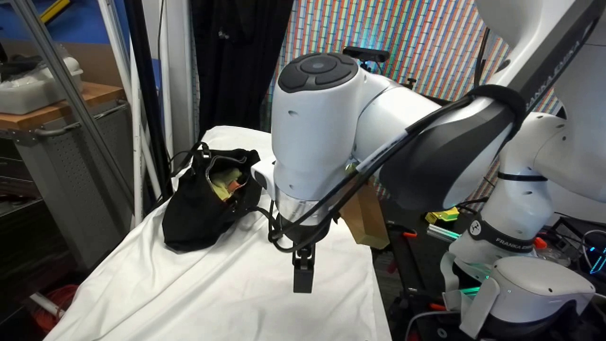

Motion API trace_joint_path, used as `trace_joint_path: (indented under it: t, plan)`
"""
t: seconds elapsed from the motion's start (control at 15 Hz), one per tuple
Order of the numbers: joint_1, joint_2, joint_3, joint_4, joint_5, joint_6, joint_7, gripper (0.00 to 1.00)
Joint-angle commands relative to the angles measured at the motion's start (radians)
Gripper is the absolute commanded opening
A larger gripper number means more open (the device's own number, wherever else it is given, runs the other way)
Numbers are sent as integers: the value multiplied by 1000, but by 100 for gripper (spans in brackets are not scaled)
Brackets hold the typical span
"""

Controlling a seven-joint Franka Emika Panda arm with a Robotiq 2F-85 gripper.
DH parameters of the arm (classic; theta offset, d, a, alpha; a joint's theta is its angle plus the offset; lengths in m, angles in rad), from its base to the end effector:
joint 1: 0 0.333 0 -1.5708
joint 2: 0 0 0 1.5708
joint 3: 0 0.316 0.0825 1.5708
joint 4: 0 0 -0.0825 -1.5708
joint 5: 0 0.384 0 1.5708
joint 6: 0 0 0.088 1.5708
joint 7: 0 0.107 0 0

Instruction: Pick up all the nail polish on the table and put them in the bag

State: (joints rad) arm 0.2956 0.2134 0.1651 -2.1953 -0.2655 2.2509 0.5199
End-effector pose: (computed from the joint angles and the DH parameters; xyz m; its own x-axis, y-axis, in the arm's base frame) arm 0.4840 0.2321 0.2766 0.9908 0.1151 -0.0710 0.1274 -0.9705 0.2047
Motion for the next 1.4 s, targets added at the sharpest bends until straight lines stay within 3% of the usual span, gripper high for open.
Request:
trace_joint_path:
  t: [0.0, 0.8, 1.33]
  plan:
    - [10, 76, 7, 94, 29, 10, -25, 100]
    - [36, 397, 23, 472, 133, -32, -290, 100]
    - [44, 460, 56, 564, 168, -95, -458, 100]
